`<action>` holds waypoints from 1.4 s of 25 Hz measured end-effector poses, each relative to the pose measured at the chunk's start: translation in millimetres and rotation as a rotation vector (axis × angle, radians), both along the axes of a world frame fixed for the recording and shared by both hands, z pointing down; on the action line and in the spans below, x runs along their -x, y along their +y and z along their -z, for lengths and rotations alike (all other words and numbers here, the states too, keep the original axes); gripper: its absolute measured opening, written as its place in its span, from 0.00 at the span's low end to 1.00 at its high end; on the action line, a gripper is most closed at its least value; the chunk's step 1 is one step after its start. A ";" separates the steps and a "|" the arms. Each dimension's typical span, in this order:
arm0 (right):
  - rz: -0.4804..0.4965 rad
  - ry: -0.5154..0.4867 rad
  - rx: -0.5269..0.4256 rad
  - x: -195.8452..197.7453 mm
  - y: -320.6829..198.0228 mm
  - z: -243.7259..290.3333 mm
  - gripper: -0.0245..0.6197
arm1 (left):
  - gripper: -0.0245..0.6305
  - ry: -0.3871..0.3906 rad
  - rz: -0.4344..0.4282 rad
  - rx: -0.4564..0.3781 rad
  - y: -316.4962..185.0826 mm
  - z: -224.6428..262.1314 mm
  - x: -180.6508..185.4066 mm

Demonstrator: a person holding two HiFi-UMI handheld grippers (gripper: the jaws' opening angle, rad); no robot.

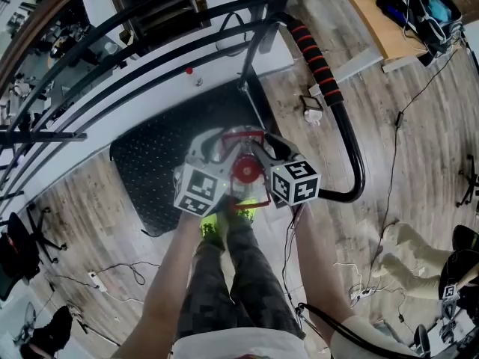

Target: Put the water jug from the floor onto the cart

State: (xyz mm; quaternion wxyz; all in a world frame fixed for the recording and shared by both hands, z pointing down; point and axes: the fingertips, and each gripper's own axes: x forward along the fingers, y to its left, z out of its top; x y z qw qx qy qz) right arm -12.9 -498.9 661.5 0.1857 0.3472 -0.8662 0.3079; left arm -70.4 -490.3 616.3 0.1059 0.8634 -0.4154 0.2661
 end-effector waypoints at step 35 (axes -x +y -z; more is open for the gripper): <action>0.027 -0.038 -0.212 -7.8 23.7 157.0 0.12 | 0.09 0.051 -0.052 -0.050 30.5 125.5 -22.8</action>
